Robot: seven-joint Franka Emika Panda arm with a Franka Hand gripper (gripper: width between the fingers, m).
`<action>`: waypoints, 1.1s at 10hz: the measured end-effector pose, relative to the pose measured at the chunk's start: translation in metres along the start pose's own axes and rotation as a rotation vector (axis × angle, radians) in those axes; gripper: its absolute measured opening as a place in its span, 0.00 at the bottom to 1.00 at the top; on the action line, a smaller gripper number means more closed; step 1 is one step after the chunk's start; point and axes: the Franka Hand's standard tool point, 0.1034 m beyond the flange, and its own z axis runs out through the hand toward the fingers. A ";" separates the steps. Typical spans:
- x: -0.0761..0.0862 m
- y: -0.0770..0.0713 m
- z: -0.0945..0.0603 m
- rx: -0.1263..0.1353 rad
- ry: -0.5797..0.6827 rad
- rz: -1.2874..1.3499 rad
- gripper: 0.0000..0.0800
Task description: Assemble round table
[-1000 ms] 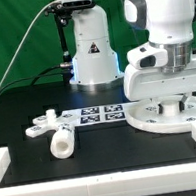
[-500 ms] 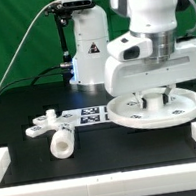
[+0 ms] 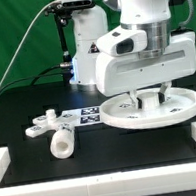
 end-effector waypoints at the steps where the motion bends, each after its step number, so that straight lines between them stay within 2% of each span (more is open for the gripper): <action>1: -0.001 0.004 0.002 0.000 -0.004 -0.030 0.51; 2: 0.000 0.021 0.009 0.000 -0.022 -0.080 0.51; 3: 0.008 0.038 0.008 0.006 -0.049 -0.099 0.51; 5: 0.035 0.066 0.010 0.019 -0.088 -0.146 0.51; 9: 0.040 0.066 0.014 0.019 -0.092 -0.130 0.51; 11: 0.063 0.067 0.021 0.012 -0.083 -0.098 0.51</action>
Offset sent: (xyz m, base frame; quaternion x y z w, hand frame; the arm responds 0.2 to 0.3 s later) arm 0.0593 -0.0450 0.0004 0.0009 -0.0523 -0.0914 0.9944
